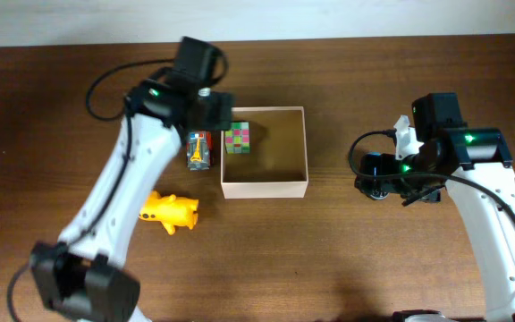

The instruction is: Pack container

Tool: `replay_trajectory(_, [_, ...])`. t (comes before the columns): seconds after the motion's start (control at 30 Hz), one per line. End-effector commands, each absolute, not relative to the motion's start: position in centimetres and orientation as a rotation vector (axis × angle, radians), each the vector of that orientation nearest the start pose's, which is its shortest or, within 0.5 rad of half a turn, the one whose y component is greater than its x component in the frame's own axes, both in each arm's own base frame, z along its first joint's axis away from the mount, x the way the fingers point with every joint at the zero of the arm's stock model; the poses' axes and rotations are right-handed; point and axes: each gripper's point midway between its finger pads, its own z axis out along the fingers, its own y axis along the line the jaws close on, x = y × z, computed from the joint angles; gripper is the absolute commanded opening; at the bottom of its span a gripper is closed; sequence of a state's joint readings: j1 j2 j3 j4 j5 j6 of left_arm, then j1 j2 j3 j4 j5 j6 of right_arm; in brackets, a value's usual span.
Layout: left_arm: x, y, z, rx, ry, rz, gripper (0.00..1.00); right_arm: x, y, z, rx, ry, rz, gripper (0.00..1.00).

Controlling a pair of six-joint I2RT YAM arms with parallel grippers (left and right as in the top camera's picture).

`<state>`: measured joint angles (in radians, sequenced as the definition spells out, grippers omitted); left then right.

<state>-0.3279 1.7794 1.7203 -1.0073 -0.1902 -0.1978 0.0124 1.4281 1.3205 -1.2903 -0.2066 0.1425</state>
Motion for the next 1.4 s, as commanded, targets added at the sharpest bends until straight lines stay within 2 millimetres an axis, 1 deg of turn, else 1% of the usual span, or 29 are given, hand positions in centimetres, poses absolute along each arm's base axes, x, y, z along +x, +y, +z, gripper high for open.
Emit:
replay_trajectory(0.0, [42.9, -9.7, 13.6, 0.063, 2.802, -0.058, 0.99, 27.5, 3.6, 17.0, 0.172, 2.960, 0.317, 0.99])
replay_trajectory(0.07, [43.1, -8.7, 11.2, 0.042, 2.858, -0.041, 0.99, 27.5, 3.5, 17.0, 0.173, 2.962, 0.317, 0.99])
replay_trajectory(0.2, [43.3, -8.9, 7.1, 0.151, 2.943, -0.080, 0.99, 27.5, 3.5, 17.0, 0.173, 2.963, 0.317, 0.99])
replay_trajectory(0.27, [43.2, -9.0, 4.5, 0.178, 2.992, -0.076, 1.00, 27.5, 3.5, 17.0, 0.173, 2.962, 0.317, 0.99])
replay_trajectory(0.3, [43.1, -9.0, 3.9, 0.179, 3.005, -0.074, 0.99, 27.5, 3.5, 17.0, 0.173, 2.962, 0.317, 0.99])
replay_trajectory(0.43, [43.0, -9.2, 3.0, 0.185, 3.022, -0.071, 0.97, 27.5, 3.5, 17.0, 0.173, 2.962, 0.317, 0.99])
replay_trajectory(0.5, [43.0, -9.2, 2.8, 0.165, 3.027, -0.071, 0.90, 27.5, 3.5, 17.0, 0.173, 2.962, 0.317, 0.99])
replay_trajectory(0.53, [43.0, -9.2, 2.8, 0.148, 3.030, -0.072, 0.84, 27.5, 3.5, 17.0, 0.173, 2.963, 0.317, 0.99])
replay_trajectory(0.57, [43.0, -9.2, 2.7, 0.137, 3.030, -0.073, 0.80, 27.5, 3.5, 17.0, 0.173, 2.963, 0.317, 0.98])
replay_trajectory(0.63, [43.1, -9.2, 2.6, 0.134, 3.026, -0.073, 0.67, 27.5, 3.5, 17.0, 0.173, 2.963, 0.317, 0.99])
replay_trajectory(0.7, [43.3, -9.2, 2.6, 0.135, 3.020, -0.075, 0.59, 27.5, 3.5, 17.0, 0.173, 2.963, 0.317, 0.99])
replay_trajectory(0.77, [43.4, -9.3, 2.9, 0.135, 3.013, -0.077, 0.56, 27.5, 3.5, 17.0, 0.173, 2.963, 0.317, 0.99])
replay_trajectory(0.8, [43.5, -9.3, 3.3, 0.134, 3.007, -0.079, 0.55, 27.5, 3.5, 17.0, 0.173, 2.963, 0.317, 0.99])
replay_trajectory(0.87, [43.5, -9.3, 4.2, 0.134, 2.995, -0.082, 0.47, 27.5, 3.5, 17.0, 0.173, 2.963, 0.317, 0.99])
replay_trajectory(0.9, [43.6, -9.3, 4.9, 0.134, 2.984, -0.084, 0.46, 27.5, 3.5, 17.0, 0.173, 2.963, 0.317, 0.98])
replay_trajectory(0.97, [43.7, -9.3, 6.8, 0.134, 2.955, -0.089, 0.43, 27.5, 3.5, 17.0, 0.173, 2.963, 0.317, 0.99])
replay_trajectory(1.03, [43.8, -9.3, 9.3, 0.133, 2.912, -0.097, 0.43, 27.5, 3.5, 17.0, 0.173, 2.963, 0.317, 0.99])
replay_trajectory(1.1, [44.1, -9.4, 12.3, 0.131, 2.847, -0.110, 0.43, 27.5, 3.5, 17.0, 0.173, 2.963, 0.317, 0.99])
replay_trajectory(1.23, [43.6, -9.7, 17.9, 0.138, 2.721, -0.142, 0.44, 27.5, 3.5, 17.0, 0.173, 2.963, 0.317, 0.99])
replay_trajectory(1.3, [42.9, -10.6, 20.6, 0.164, 2.658, -0.182, 0.44, 27.5, 3.5, 17.0, 0.173, 2.963, 0.317, 0.99])
replay_trajectory(1.37, [42.2, -12.0, 22.7, 0.181, 2.606, -0.226, 0.44, 27.5, 3.5, 17.0, 0.173, 2.963, 0.317, 0.99])
